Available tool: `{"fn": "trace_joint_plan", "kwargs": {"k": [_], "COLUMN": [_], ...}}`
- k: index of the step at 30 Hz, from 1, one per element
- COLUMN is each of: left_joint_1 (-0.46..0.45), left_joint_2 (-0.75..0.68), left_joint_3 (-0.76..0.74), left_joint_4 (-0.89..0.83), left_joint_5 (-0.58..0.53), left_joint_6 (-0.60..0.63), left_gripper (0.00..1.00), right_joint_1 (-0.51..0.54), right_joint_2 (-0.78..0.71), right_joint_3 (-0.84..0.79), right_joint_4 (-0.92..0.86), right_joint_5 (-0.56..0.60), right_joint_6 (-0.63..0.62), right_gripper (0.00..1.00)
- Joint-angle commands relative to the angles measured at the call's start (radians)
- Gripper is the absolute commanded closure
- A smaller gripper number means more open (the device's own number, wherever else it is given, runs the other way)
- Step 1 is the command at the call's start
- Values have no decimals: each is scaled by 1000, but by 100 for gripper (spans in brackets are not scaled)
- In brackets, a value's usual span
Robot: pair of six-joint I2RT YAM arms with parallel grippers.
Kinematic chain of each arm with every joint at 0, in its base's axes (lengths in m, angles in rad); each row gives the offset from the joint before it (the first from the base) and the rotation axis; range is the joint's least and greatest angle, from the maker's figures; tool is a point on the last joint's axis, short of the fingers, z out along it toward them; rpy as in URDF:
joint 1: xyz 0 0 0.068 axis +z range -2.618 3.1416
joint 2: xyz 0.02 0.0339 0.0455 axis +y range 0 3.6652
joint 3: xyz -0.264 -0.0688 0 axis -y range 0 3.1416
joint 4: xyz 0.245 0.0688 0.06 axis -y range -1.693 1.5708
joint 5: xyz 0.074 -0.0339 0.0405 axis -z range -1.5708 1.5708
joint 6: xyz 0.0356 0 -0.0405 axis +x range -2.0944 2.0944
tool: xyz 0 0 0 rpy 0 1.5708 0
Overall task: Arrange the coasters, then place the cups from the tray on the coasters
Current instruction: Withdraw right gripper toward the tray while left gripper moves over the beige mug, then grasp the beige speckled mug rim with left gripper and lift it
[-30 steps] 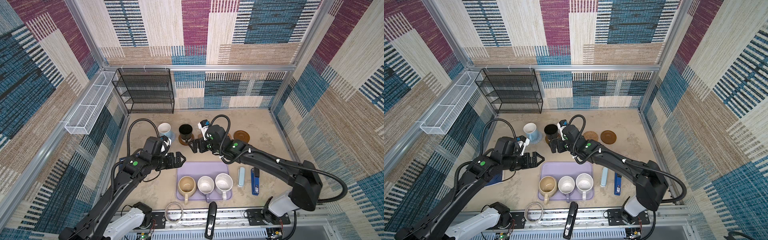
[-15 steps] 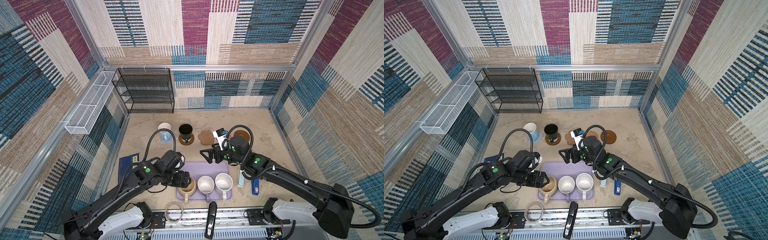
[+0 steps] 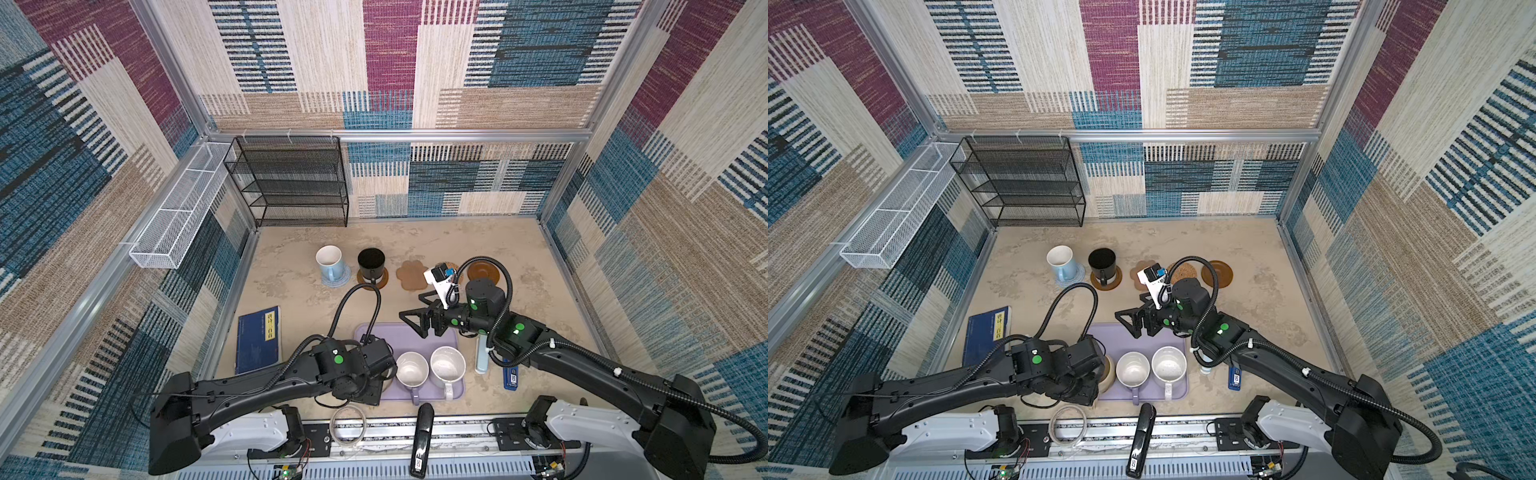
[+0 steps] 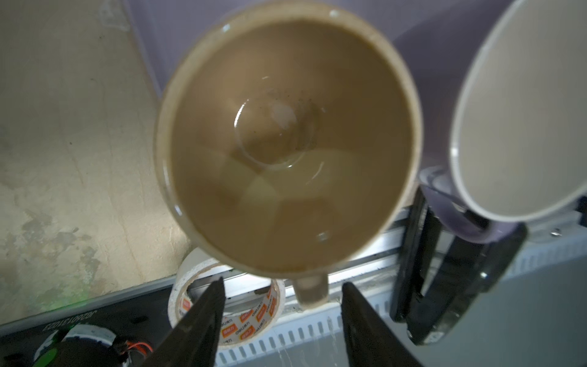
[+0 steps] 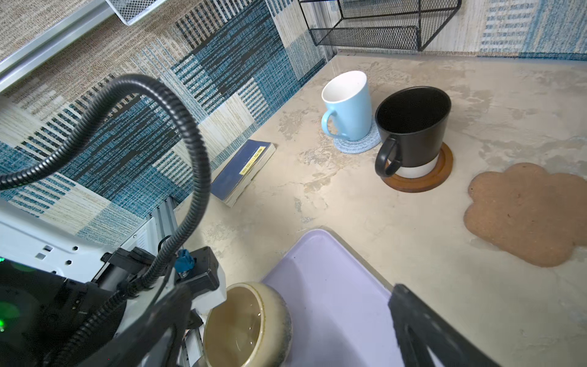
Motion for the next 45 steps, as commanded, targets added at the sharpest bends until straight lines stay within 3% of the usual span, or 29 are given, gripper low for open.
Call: {"fn": "trace_joint_plan", "kwargs": {"k": [1, 5, 9, 25, 29, 32, 45], "left_joint_1": [-31, -51, -53, -53, -53, -53, -10], "left_joint_2": [27, 45, 68, 153, 139, 110, -49], "left_joint_3": [4, -3, -32, -32, -30, -26, 47], "left_joint_4": [-3, 38, 130, 168, 152, 126, -24], "left_joint_5": [-121, -163, -134, -158, -174, -196, -297], "left_joint_6": [-100, -115, -96, -88, -88, -89, -53], "left_gripper": [51, 60, 67, 71, 93, 100, 100], "right_joint_1": [0, 0, 0, 0, 0, 0, -6], "right_joint_2": [-14, -10, -30, -46, -49, -61, -49], "right_joint_3": [-19, -12, -34, -70, -69, -81, -129], "right_joint_4": [62, 31, 36, 60, 55, 59, 141], "right_joint_5": [-20, -25, -1, 14, 12, 21, 8], "right_joint_6": [-6, -11, -14, 9, 13, 19, 28], "right_gripper": [0, 1, 1, 1, 1, 1, 2]}}
